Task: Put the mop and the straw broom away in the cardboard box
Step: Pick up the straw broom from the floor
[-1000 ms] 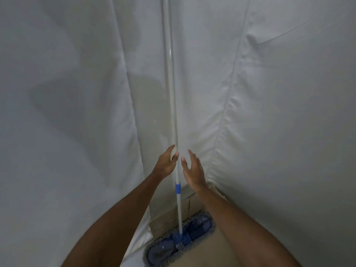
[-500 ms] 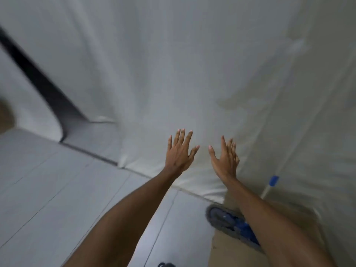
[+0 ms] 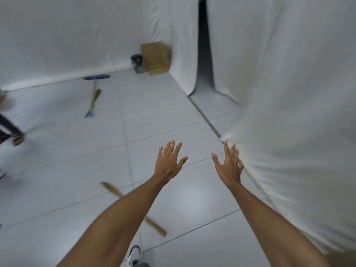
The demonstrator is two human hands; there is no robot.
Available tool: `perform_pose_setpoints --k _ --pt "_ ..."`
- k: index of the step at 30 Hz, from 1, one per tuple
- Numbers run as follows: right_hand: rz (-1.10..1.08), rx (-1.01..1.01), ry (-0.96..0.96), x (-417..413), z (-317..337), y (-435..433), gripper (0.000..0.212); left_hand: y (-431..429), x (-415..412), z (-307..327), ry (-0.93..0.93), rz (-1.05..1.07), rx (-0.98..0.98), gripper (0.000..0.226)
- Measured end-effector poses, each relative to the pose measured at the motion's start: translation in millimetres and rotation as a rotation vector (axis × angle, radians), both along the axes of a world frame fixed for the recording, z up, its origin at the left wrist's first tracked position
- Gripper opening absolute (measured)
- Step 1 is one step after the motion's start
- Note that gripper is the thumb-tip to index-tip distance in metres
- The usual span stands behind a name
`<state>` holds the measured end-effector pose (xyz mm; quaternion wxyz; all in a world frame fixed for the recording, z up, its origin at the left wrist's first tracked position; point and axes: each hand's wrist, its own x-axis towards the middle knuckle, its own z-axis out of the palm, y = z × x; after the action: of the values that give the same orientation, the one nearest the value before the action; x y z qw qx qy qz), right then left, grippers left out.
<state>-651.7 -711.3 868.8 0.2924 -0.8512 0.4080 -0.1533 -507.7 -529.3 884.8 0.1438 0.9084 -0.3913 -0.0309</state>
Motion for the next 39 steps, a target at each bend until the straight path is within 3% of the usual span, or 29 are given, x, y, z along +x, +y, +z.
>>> perform_pose_setpoints --k 9,12,16,23,30,34,37,39 --pt "0.154 0.138 0.18 163.1 -93.7 203.0 0.073 234.0 158.7 -96.6 0.143 0.146 0.206 0.083" --pt "0.179 0.18 0.249 203.9 -128.4 247.7 0.072 279.3 203.2 -135.9 0.199 0.133 0.276 0.095" --pt "0.173 0.208 0.285 235.9 -186.9 273.6 0.071 290.1 241.9 -194.5 0.251 0.111 0.286 0.09" --pt "0.209 0.278 0.403 280.3 -429.3 290.5 0.07 272.5 316.5 -439.5 0.234 -0.01 0.315 0.089" --pt "0.269 0.345 0.543 287.6 -728.7 317.8 0.063 305.6 346.9 -743.2 0.205 -0.262 0.452 0.055" --pt "0.23 0.36 0.533 300.6 -849.4 327.4 0.061 309.3 375.5 -854.1 0.11 -0.327 0.533 0.061" --pt "0.32 0.265 0.531 293.4 -911.9 334.9 0.068 307.5 390.9 -918.7 0.099 -0.333 0.528 0.071" --pt "0.395 0.135 0.553 287.0 -935.0 339.1 0.066 304.2 398.7 -937.0 0.103 -0.291 0.474 0.064"
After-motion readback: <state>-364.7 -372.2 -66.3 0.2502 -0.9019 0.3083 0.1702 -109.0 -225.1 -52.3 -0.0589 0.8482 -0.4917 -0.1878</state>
